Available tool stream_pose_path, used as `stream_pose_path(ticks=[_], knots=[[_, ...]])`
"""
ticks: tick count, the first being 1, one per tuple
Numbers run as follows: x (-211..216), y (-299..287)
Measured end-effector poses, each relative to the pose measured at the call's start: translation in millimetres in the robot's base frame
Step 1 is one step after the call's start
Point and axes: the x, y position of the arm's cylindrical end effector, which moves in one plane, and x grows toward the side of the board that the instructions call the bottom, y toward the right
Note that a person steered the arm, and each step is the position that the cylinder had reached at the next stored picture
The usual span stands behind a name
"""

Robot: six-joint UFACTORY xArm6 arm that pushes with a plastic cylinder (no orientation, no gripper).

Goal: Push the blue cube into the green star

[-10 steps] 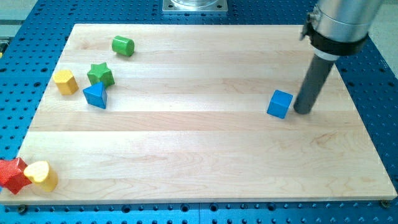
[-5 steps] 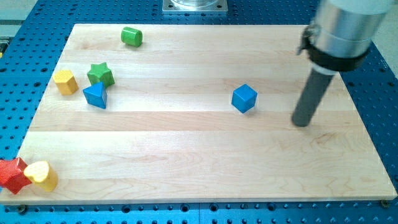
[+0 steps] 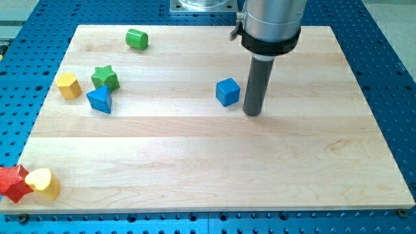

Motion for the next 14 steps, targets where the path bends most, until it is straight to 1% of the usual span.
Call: stream_pose_path(ticks=[1,2,3,4,5,6,7,8,9,10,11,12,13,14], knots=[[-20,-41],[-27,-144],[-9,-92],[-36,-67],[-53,-102],[-60,-162],[-60,-181],[-76,-148],[-89,-184],[-94,-195],[-94,-222],[-130,-156],[-192,-162],[-209,-191]])
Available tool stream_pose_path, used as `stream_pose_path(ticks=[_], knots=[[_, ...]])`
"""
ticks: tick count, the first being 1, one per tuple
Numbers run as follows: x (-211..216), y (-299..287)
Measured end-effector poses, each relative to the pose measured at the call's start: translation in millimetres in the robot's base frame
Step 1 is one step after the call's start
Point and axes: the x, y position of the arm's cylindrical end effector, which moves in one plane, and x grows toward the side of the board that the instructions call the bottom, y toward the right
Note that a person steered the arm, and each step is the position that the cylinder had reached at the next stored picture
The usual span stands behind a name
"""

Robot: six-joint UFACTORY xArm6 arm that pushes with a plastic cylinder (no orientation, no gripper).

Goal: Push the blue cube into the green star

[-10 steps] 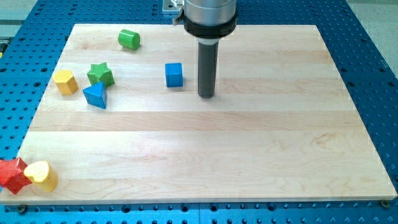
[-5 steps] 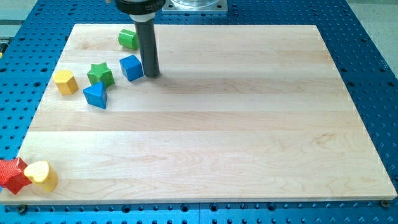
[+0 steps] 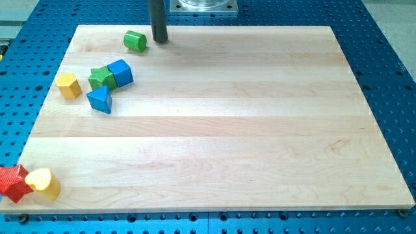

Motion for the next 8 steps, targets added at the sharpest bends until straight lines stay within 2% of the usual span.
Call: stream_pose_path(ticks=[3,6,8], knots=[[1,-58],[47,-58],[47,-53]])
